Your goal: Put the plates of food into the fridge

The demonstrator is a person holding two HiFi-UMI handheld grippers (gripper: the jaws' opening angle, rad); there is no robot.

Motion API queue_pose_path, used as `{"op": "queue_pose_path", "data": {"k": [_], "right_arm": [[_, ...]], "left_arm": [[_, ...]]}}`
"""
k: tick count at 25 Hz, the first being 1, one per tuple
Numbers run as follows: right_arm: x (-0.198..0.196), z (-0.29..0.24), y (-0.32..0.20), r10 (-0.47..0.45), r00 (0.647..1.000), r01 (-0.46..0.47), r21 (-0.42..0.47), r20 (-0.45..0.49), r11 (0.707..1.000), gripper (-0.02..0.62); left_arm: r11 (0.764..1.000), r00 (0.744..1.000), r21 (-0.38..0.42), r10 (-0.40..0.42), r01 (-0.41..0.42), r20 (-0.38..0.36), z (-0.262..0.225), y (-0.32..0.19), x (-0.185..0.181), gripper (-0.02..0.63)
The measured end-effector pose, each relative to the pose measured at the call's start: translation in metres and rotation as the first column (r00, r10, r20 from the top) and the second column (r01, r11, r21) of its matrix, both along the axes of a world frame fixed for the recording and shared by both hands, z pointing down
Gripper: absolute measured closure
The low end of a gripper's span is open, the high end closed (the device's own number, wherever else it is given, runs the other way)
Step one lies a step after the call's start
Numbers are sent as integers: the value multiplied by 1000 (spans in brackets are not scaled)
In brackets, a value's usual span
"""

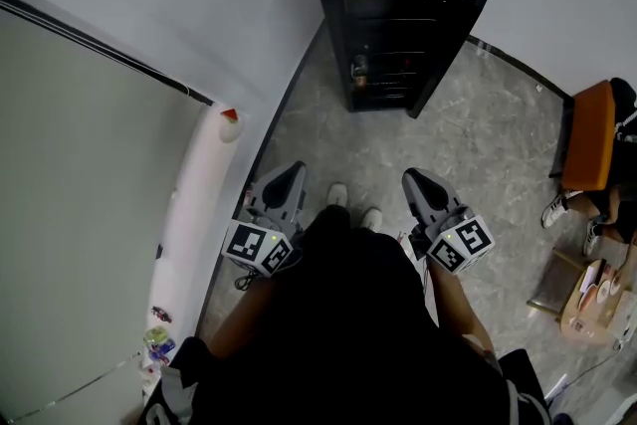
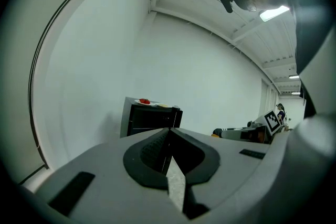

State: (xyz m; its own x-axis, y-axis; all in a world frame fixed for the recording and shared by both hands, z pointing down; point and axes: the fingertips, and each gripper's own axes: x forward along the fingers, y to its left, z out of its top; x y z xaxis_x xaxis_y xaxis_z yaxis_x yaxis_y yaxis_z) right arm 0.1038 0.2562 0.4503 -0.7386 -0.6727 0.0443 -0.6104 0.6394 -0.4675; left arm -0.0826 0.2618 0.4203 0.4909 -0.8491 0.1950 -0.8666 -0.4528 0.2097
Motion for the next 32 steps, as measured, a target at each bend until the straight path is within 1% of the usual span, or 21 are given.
{"op": "queue_pose_path", "data": {"k": [5, 8, 12, 16, 19, 23, 28, 32], "right_arm": [[16, 4, -7, 31, 997, -29, -27, 71, 999, 563], [20, 5, -13, 49, 994, -46, -38, 93, 998, 563], [18, 6, -21, 60, 990, -54, -52, 125, 997, 563], [16, 14, -35, 80, 990, -71, -79, 120, 994, 563], [12, 20, -49, 95, 989, -82, -106, 115, 991, 563], [4, 25, -76, 90, 990, -73, -146, 112, 987, 563], [-5, 26, -122, 107, 988, -86, -179, 112, 980, 563], [-19, 22, -165, 109, 987, -84, -202, 121, 976, 563]], "left_arm": [[1000, 1000, 19, 8, -8, 11, -6, -7, 9, 583], [999, 1000, 31, 18, -19, 24, -5, -10, 11, 583], [1000, 1000, 26, 12, -12, -7, -1, -17, 7, 583], [1000, 999, 16, 18, -17, -31, 7, -34, 3, 583], [1000, 999, 3, 30, -30, -38, 12, -56, -1, 583], [999, 998, -12, 35, -36, -60, 19, -90, -6, 583], [998, 995, -20, 57, -59, -80, 27, -138, -14, 583], [997, 993, -32, 61, -64, -97, 28, -179, -25, 583]]}}
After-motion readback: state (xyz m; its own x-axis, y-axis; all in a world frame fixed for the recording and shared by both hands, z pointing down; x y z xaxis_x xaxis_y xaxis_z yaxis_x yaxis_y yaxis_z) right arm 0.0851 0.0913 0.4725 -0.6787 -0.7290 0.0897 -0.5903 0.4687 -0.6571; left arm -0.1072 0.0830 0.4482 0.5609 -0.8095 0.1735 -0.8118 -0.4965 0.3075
